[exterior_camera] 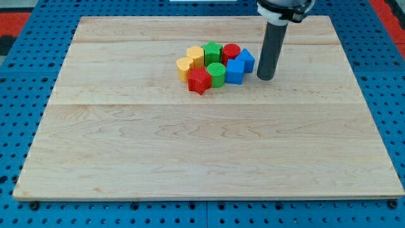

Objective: Move your arm to the blue triangle

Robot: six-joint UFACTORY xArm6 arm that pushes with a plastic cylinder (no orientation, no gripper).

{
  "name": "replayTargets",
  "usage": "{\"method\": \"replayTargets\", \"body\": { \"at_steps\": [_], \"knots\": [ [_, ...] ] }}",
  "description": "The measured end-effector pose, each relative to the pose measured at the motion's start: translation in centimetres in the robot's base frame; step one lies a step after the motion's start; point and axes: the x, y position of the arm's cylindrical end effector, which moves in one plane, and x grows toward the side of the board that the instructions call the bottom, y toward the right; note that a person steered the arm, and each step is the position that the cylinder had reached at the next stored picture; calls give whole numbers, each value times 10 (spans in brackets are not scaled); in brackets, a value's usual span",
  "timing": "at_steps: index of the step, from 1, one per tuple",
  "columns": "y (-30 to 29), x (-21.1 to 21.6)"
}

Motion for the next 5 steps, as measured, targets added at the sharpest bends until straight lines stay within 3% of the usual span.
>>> {"method": "replayTargets", "body": {
  "at_steps": [5],
  "knots": [
    [18,-32]
  ]
}}
